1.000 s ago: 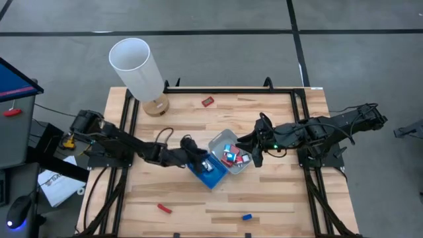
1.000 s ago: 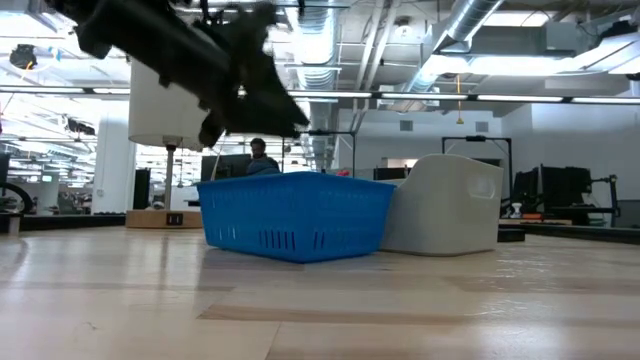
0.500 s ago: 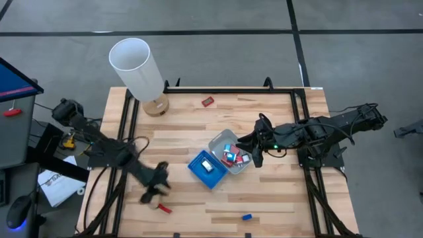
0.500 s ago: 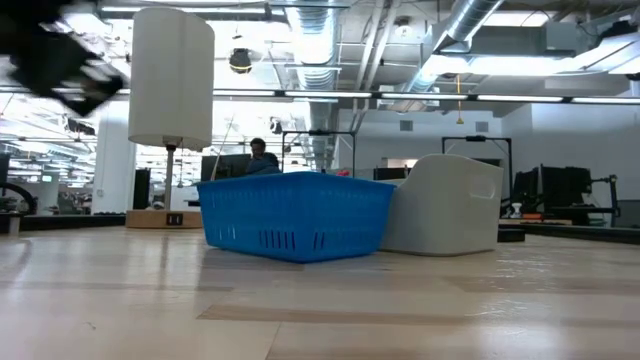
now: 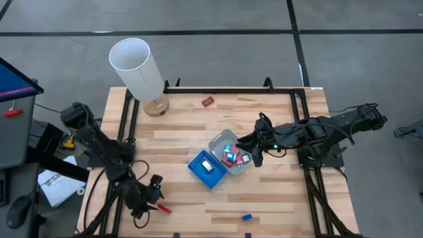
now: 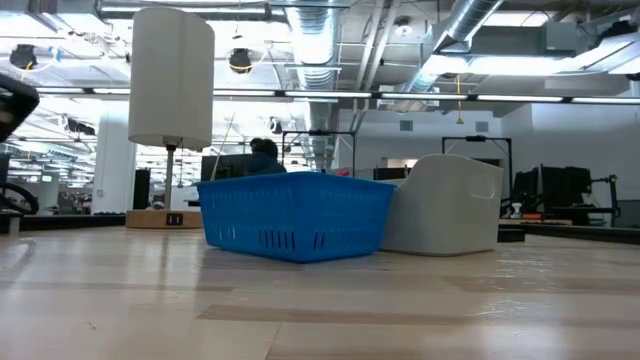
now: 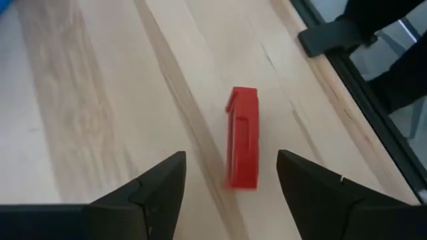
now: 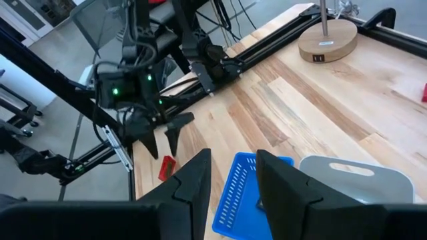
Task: Pick & Place Office items
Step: Put the bottom red digital timer into the blue bin
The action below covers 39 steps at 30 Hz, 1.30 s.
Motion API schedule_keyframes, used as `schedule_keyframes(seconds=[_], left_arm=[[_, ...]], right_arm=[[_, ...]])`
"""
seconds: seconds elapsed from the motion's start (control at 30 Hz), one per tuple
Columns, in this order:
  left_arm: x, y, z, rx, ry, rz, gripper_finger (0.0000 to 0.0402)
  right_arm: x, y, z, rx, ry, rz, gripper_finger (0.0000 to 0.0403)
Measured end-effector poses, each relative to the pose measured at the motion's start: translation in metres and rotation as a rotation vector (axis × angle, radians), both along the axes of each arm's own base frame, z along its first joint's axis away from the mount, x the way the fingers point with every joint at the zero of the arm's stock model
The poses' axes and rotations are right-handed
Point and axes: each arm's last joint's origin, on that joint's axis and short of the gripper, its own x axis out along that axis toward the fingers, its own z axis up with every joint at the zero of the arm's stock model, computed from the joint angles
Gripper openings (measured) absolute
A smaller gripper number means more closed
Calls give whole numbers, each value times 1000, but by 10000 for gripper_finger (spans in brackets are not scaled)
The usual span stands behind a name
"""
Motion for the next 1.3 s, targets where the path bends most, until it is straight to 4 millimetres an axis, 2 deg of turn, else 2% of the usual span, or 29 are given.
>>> schedule_keyframes(seconds=[0.27, 0.9, 1.17, 1.3], left_arm=[[5, -6, -22, 20, 55, 48, 205], [4, -7, -22, 4, 65, 60, 56], [17, 5, -21, 63, 1, 148, 70], [29, 15, -21, 108, -21, 155, 58]], right_arm=[[0, 0, 0, 34, -8, -14, 112], [0, 0, 0, 33, -6, -16, 112], [1, -2, 0, 32, -7, -25, 112], [1, -3, 0, 33, -7, -26, 112]])
